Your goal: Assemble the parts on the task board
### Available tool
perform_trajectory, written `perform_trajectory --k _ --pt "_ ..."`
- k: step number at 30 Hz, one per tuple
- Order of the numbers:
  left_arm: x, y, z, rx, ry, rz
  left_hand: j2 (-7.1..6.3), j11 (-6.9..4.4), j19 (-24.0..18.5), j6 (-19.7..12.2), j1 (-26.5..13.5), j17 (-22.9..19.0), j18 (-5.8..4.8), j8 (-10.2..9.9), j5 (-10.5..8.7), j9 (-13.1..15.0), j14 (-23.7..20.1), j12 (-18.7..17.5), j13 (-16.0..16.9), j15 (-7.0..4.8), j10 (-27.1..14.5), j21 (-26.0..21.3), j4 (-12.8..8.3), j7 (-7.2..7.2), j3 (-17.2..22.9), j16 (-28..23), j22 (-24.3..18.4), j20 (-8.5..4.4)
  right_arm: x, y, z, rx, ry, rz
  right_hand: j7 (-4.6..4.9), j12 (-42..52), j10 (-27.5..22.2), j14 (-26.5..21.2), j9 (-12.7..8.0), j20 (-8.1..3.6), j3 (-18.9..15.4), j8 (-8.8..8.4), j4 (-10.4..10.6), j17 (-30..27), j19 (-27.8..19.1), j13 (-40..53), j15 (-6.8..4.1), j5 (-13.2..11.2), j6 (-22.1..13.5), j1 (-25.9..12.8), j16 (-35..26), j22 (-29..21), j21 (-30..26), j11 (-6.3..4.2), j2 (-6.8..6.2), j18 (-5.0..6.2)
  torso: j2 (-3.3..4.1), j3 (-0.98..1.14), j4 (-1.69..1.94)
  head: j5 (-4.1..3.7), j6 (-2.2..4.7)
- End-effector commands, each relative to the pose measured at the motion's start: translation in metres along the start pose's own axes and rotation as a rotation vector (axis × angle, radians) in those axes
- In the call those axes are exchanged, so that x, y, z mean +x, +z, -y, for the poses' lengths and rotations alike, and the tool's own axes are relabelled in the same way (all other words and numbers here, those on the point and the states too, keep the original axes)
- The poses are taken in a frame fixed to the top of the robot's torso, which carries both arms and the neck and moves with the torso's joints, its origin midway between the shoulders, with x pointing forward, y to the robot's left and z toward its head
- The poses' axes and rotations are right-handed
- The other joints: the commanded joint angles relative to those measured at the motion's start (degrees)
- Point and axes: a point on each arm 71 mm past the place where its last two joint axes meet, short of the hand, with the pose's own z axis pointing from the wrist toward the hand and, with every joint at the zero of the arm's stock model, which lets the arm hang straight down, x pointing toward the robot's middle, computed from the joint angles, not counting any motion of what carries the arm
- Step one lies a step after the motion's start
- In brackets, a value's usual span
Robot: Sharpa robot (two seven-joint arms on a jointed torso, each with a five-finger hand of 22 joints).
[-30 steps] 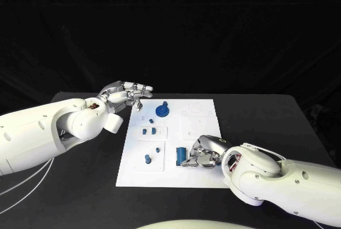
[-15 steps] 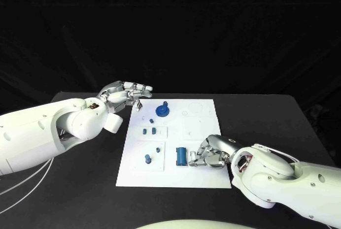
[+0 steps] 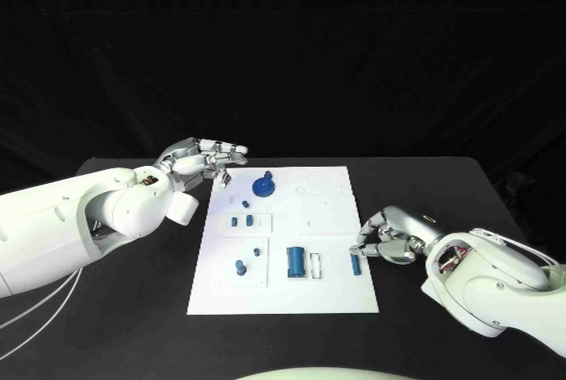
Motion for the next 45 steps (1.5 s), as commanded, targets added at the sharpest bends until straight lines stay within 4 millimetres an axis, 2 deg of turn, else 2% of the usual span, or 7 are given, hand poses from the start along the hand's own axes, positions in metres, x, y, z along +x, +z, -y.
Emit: perform_trajectory --k 1,5,10,16,22,38,45 --pt "0.002 0.0 0.0 0.008 0.0 -0.013 0.05 0.12 -0.1 -0.3 -0.4 -0.1 0.83 -0.4 0.16 -0.1 -0.4 0.4 0.1 0.01 -0.3 -0.4 0.1 -0.12 -0.2 0.0 -0.1 0.3 0.001 -0.002 0.002 -0.028 -0.062 0.026 0.04 -0.1 0.2 4.6 -0.2 0.41 0.3 -0.4 0.1 8.3 6.2 -5.1 0.43 0.2 0.7 2.8 -0.2 15.1 0.3 0.19 2.06 -0.38 -0.01 0.06 -0.07 -0.56 0.17" --pt "0.003 0.0 -0.001 0.007 -0.001 -0.014 0.05 0.12 -0.1 -0.3 -0.4 -0.1 0.83 -0.4 0.16 -0.1 -0.4 0.4 0.1 0.01 -0.3 -0.4 0.1 -0.12 -0.2 0.0 -0.1 0.3 0.005 -0.002 0.008 -0.002 -0.086 0.027 -0.17 -0.2 0.3 4.6 -0.6 0.36 0.3 -0.71 0.6 8.3 6.2 -5.1 0.33 0.0 1.8 2.4 -0.1 15.1 0.3 0.03 1.74 -0.38 -0.04 0.04 -0.01 -1.11 0.25" --pt "0.003 0.0 -0.001 0.006 -0.002 -0.015 0.05 0.12 -0.1 -0.3 -0.4 -0.1 0.83 -0.4 0.16 -0.1 -0.4 0.4 0.1 0.01 -0.3 -0.4 0.1 -0.12 -0.2 0.0 -0.1 0.3 0.011 -0.001 0.011 0.021 -0.107 0.011 -0.44 -0.3 0.4 4.7 -0.9 0.27 0.2 -0.83 1.1 8.4 6.2 -5.1 0.18 -0.2 2.9 1.7 -0.1 15.1 0.3 -0.17 1.3 -0.38 0.07 -0.05 0.16 -1.23 0.28" --pt "0.002 0.0 -0.001 0.005 -0.002 -0.014 0.05 0.12 -0.1 -0.3 -0.4 -0.1 0.83 -0.4 0.16 -0.1 -0.4 0.4 0.1 0.01 -0.3 -0.4 0.1 -0.12 -0.2 0.0 -0.1 0.3 0.02 0.0 0.012 0.04 -0.123 -0.009 -0.6 -0.4 0.4 4.7 -1.0 0.18 0.0 -0.87 1.5 8.4 6.2 -5.2 0.07 -0.2 3.6 1.3 -0.1 15.1 0.3 -0.3 0.9 -0.38 0.12 -0.02 0.06 -1.04 0.19" --pt "0.002 0.0 -0.002 0.004 -0.002 -0.014 0.05 0.12 -0.1 -0.3 -0.4 -0.1 0.83 -0.4 0.16 -0.1 -0.4 0.4 0.1 0.01 -0.3 -0.4 0.1 -0.12 -0.2 0.0 -0.1 0.3 0.027 0.003 0.013 0.053 -0.137 -0.02 -0.7 -0.5 0.4 4.6 -1.1 0.13 0.0 -0.87 1.7 8.4 6.2 -5.2 0.02 0.0 3.9 1.1 -0.1 15.1 0.3 -0.37 0.73 -0.38 0.1 -0.07 0.1 -1.0 -0.04" --pt "0.002 -0.001 -0.003 -0.001 -0.003 -0.015 0.05 0.12 -0.1 -0.3 -0.4 -0.1 0.83 -0.4 0.16 -0.1 -0.4 0.4 0.1 0.01 -0.3 -0.4 0.1 -0.12 -0.2 0.0 -0.1 0.3 0.043 0.013 0.013 0.059 -0.194 -0.081 -0.7 -0.9 0.2 4.6 -1.2 0.07 -0.2 -1.06 2.1 8.2 6.2 -5.4 -0.03 0.0 4.0 0.7 -0.3 15.1 0.3 -0.39 0.36 -0.38 0.09 -0.02 0.08 -0.92 -0.32" --pt "0.002 -0.001 -0.003 -0.002 -0.003 -0.015 0.11 0.12 0.0 -0.3 -0.4 -0.2 0.83 -0.3 0.16 -0.1 -0.4 0.5 0.1 0.01 -0.4 -0.5 0.1 -0.12 -0.2 0.0 -0.1 0.3 0.054 0.017 0.009 0.037 -0.28 -0.114 -0.75 -1.0 0.2 4.6 -1.4 -0.02 0.1 -1.43 1.0 8.3 6.2 -5.3 -0.1 -0.8 4.2 2.4 -0.2 15.1 0.3 -0.47 -1.15 -0.38 0.05 0.0 0.09 -0.81 -0.55"
